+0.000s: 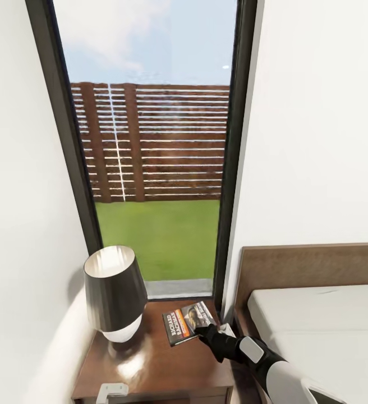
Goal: In the bedroom, move the book from the bed onto either nightstand, and place the two sandals side by side next to the bed.
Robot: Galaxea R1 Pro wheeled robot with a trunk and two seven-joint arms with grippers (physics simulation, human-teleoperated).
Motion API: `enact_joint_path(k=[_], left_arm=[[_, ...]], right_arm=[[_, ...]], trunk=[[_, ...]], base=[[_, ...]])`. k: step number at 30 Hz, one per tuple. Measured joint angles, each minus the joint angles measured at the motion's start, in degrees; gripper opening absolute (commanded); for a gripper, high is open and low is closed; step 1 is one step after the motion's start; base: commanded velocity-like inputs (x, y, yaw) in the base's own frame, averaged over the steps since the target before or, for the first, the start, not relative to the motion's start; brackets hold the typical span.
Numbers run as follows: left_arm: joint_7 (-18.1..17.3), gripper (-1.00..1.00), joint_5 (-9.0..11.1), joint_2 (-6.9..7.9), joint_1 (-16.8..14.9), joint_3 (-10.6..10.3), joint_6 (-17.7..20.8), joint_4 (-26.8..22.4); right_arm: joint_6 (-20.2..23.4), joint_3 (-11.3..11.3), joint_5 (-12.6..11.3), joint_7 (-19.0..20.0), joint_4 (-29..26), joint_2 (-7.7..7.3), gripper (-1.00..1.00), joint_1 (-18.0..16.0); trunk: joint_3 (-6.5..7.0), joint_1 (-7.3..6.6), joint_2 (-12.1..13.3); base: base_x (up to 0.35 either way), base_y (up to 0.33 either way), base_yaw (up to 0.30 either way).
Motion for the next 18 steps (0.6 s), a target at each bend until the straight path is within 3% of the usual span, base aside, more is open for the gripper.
enact_joint_path(k=[11,18], left_arm=[[0.01,1.00,0.00,0.05,0.00,0.00,0.02,0.00],[0.03,1.00,0.00,0.05,0.00,0.00,0.02,-0.05]], right_arm=[[0.02,-0.09,-0.05,-0.24,-0.22,0.03,-1.00,0.00],[0.20,-0.17,-0.17,-3.06,-0.76,0.12,-1.00,-0.15]], trunk=[[-1.98,2.42,-4.42],[-3.24,3.96,-7.23]], base=[[0.000,0.000,0.000],[0.000,0.000,0.000]])
